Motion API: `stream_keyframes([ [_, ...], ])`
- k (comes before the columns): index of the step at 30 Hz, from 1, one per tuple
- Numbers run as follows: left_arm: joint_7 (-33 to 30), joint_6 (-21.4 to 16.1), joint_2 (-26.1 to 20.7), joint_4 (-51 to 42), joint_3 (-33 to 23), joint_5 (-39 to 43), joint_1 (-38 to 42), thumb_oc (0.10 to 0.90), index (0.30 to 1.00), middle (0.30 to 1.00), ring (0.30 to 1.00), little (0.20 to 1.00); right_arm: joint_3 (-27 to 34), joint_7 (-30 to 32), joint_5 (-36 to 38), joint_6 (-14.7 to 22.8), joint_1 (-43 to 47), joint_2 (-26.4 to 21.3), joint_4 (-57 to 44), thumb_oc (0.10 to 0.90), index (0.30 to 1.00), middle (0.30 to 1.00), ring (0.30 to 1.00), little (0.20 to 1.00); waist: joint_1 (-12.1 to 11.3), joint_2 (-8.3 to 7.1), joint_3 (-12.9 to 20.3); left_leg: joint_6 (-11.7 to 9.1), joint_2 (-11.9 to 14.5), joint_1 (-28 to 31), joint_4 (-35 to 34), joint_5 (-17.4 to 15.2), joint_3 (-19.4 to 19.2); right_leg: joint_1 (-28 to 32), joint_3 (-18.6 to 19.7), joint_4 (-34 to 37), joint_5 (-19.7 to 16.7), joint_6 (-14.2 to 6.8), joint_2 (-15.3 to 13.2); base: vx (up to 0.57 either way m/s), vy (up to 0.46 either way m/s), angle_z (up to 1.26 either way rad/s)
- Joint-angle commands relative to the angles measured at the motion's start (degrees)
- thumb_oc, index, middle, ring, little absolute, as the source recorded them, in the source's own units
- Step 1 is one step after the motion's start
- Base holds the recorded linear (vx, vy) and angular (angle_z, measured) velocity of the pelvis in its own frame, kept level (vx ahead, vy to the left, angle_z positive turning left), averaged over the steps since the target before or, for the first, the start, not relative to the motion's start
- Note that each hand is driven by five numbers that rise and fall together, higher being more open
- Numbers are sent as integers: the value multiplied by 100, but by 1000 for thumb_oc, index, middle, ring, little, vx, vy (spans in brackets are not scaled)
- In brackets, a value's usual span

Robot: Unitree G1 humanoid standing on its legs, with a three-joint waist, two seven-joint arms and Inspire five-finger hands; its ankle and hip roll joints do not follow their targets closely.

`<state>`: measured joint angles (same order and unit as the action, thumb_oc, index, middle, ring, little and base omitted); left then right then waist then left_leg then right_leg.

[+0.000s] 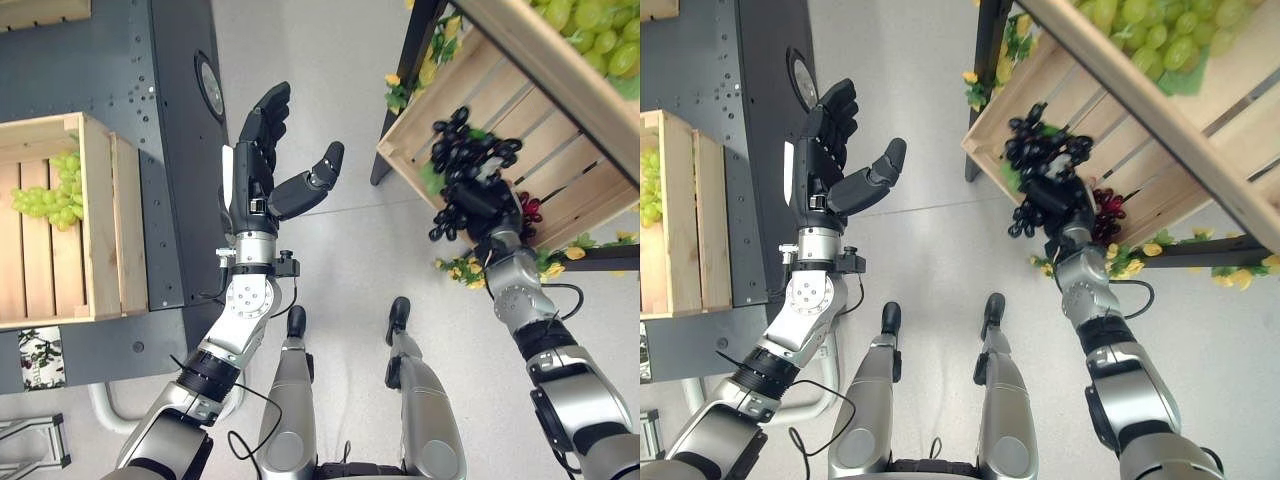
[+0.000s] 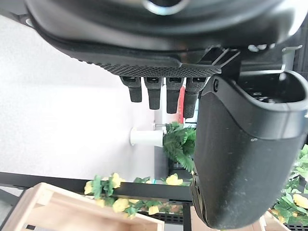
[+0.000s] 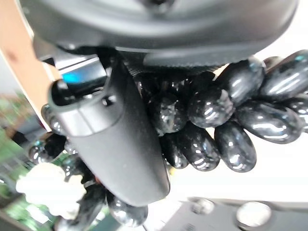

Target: Pick up the fruits from the basket on one side to the basket on the other side

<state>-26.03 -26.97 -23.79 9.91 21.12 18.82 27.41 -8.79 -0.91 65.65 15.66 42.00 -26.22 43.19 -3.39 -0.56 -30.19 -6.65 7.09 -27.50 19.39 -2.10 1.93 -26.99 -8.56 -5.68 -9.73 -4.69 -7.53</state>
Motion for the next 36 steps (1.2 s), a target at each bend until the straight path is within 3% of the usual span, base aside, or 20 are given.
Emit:
stream_keyframes([
  [1, 111, -795, 69, -740, -49, -117, 508, 800, 900, 900, 900, 900, 459, 213, 225, 1132, 749, -394, -553, 400, 300, 300, 300, 300, 7, 250, 40, 364, -449, -199, -364, 477, -94, 139, -150, -1127, 915, 135, 12, 34, -3, 4],
  [6, 158, -824, 1, -812, 10, -117, 538, 800, 900, 900, 900, 900, 614, 1075, -224, 1477, 919, -611, -475, 400, 300, 300, 300, 300, 10, 277, 40, 373, -445, -255, -281, 445, -96, 107, -140, -1187, 958, 164, 20, 72, -12, 0],
  [12, 192, -746, -59, -910, 131, -58, 513, 800, 900, 900, 900, 900, 602, 1701, -734, 1521, 1068, -925, -445, 400, 300, 300, 300, 300, 3, 227, 40, 376, -406, -294, -244, 436, -104, 111, -165, -1167, 948, 180, 50, 57, -33, 0],
  [16, 220, -736, -118, -971, 173, -68, 468, 800, 900, 900, 900, 900, 562, 2263, -1652, 1429, 1114, -1124, -434, 400, 300, 300, 300, 300, -15, 177, 40, 376, -378, -351, -175, 422, -55, 104, -188, -1208, 964, 197, 78, 61, -59, 1],
  [18, 249, -718, -166, -1019, 180, -35, 450, 800, 900, 900, 900, 900, 466, 2602, -2436, 1187, 1171, -1315, -358, 765, 848, 848, 848, 848, -38, 145, 40, 382, -374, -361, -199, 424, -35, 124, -226, -1169, 962, 193, 99, 43, -72, 5],
  [19, 256, -721, -181, -1023, 186, -33, 447, 800, 900, 900, 900, 900, 419, 2680, -2558, 1140, 1211, -1381, -340, 800, 900, 900, 900, 900, -44, 130, 40, 388, -370, -365, -220, 437, -38, 121, -246, -1156, 952, 192, 102, 37, -83, 9],
  [21, 273, -667, -241, -1076, 198, -15, 429, 800, 900, 900, 900, 900, 259, 3113, -3151, 941, 1318, -1573, -304, 800, 900, 900, 900, 900, -62, 91, 40, 390, -360, -379, -256, 458, -28, 118, -290, -1123, 932, 185, 118, 35, -75, 9],
  [23, 339, -666, -298, -1070, 233, 29, 339, 800, 900, 900, 900, 900, 44, 3701, -4080, 368, 1422, -1830, -285, 800, 900, 900, 900, 900, -80, 45, 40, 377, -333, -404, -204, 406, -2, 128, -324, -1136, 965, 185, 140, 48, -69, 8],
  [24, 341, -657, -306, -1080, 235, 30, 342, 800, 900, 900, 900, 900, 5, 3769, -4186, 289, 1447, -1873, -272, 800, 900, 900, 900, 900, -77, 38, 40, 382, -338, -436, -208, 436, 9, 107, -333, -1126, 942, 190, 139, 48, -53, 5],
  [27, 411, -637, -340, -1136, 262, 20, 221, 800, 900, 900, 900, 900, -472, 4230, -5385, -461, 1694, -2284, -157, 800, 900, 900, 900, 900, -103, -19, 40, 400, -337, -506, -205, 439, 57, 92, -380, -1064, 918, 189, 167, 27, -48, 5],
  [33, 434, -619, -429, -1206, 311, 27, 106, 800, 900, 900, 900, 900, -1119, 4374, -5674, -983, 2164, -2689, 73, 800, 900, 900, 900, 900, -154, -76, 40, 415, -326, -541, -270, 457, 85, 87, -453, -979, 879, 154, 167, 7, -14, 3],
  [36, 511, -620, -465, -1246, 278, 42, 116, 800, 900, 900, 900, 900, -1164, 4335, -5471, -956, 2168, -2706, 73, 800, 900, 900, 900, 900, -158, -91, 40, 419, -315, -525, -326, 464, 69, 105, -483, -943, 889, 149, 175, 0, 0, 0],
])
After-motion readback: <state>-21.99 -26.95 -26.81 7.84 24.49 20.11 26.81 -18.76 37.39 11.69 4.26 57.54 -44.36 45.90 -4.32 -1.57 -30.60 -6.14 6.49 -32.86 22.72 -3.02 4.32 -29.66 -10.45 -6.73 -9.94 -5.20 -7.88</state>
